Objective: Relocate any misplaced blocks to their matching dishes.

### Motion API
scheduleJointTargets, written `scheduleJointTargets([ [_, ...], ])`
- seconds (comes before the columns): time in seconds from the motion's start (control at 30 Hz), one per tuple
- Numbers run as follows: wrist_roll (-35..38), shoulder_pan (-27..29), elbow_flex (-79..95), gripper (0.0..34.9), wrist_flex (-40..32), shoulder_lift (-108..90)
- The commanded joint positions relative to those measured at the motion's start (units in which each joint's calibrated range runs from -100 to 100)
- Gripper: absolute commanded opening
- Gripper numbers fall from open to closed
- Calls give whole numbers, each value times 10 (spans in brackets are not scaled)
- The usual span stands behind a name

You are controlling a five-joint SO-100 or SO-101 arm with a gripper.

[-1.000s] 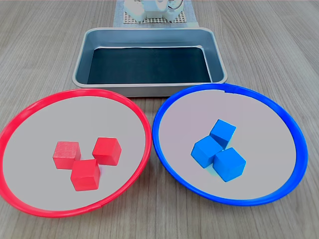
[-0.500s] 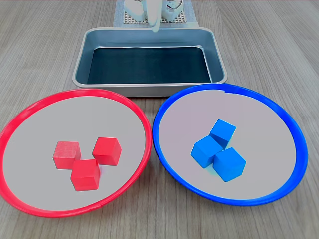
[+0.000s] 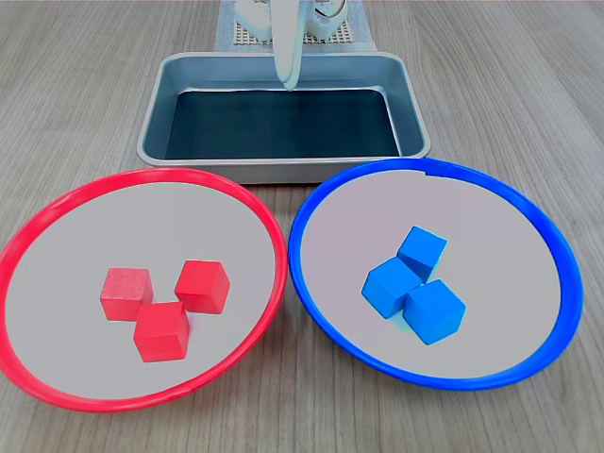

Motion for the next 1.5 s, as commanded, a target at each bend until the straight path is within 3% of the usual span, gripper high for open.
scheduleJointTargets([
  [0.0,0,7,0,4,-14,-3],
  [1.47,0,8,0,4,-14,-3],
])
